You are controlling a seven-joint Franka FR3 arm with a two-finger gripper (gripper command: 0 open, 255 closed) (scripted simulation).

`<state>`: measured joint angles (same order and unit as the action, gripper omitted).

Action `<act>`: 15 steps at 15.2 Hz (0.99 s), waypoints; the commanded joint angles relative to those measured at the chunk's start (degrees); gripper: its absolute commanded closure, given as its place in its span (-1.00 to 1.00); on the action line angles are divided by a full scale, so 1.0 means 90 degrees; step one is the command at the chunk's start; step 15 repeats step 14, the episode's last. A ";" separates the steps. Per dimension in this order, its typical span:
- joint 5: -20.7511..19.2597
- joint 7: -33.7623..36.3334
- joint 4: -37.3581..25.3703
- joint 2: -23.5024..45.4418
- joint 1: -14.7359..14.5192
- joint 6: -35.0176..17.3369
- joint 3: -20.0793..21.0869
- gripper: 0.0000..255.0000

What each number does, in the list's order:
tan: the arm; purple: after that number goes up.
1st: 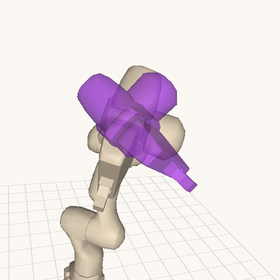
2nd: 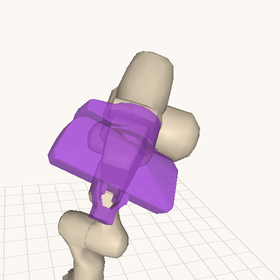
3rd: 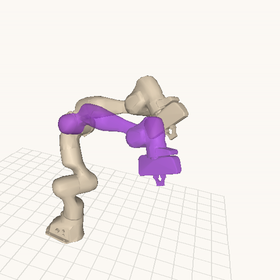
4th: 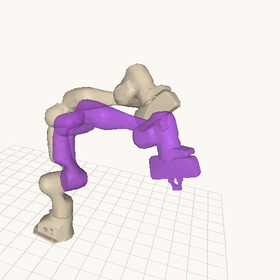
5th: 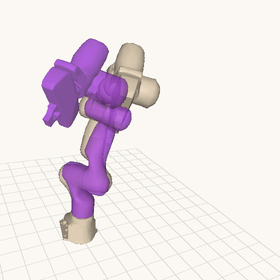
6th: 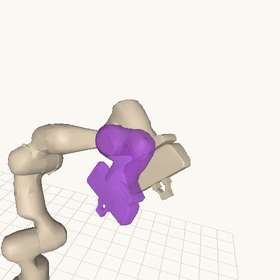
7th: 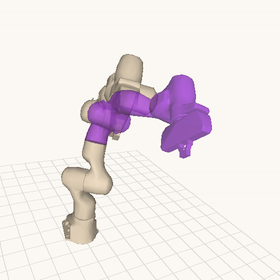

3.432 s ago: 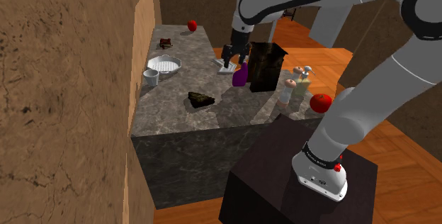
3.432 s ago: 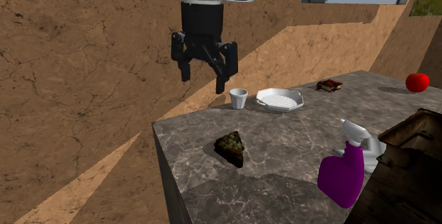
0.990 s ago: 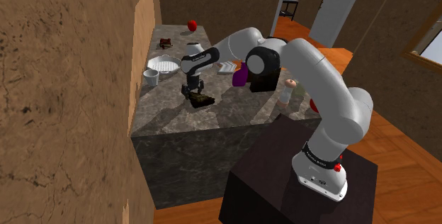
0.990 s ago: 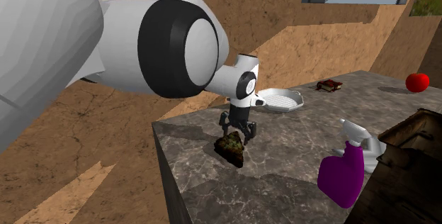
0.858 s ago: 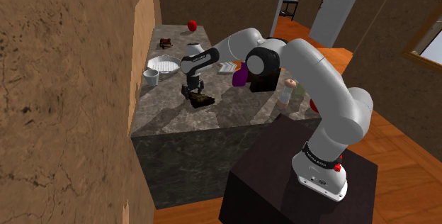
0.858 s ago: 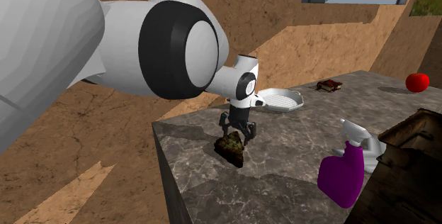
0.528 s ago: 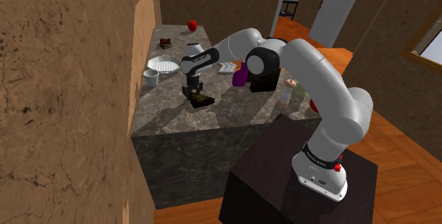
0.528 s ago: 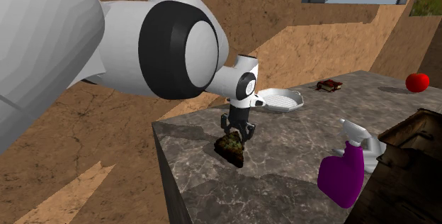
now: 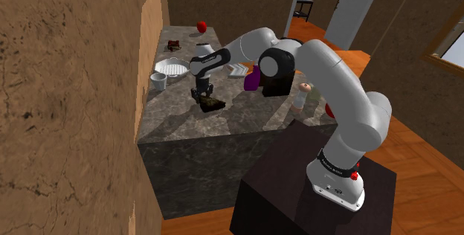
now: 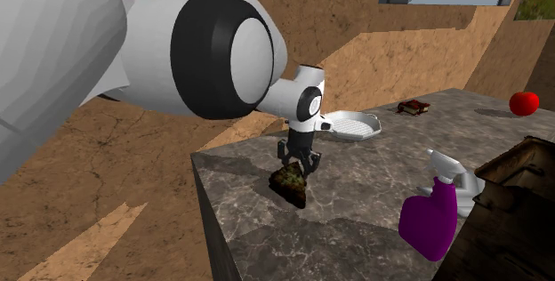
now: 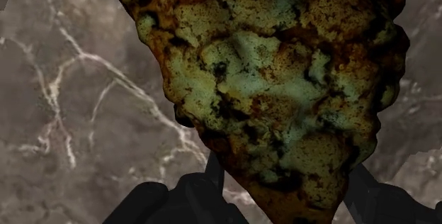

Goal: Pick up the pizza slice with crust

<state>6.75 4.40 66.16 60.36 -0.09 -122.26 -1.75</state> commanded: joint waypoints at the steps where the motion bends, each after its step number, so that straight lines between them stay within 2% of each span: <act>1: -0.0002 0.0004 0.0096 -0.0144 -0.0004 0.0047 -0.0004 1.00; 15: -0.0027 0.0044 0.0264 -0.0792 -0.0015 0.0526 -0.0028 1.00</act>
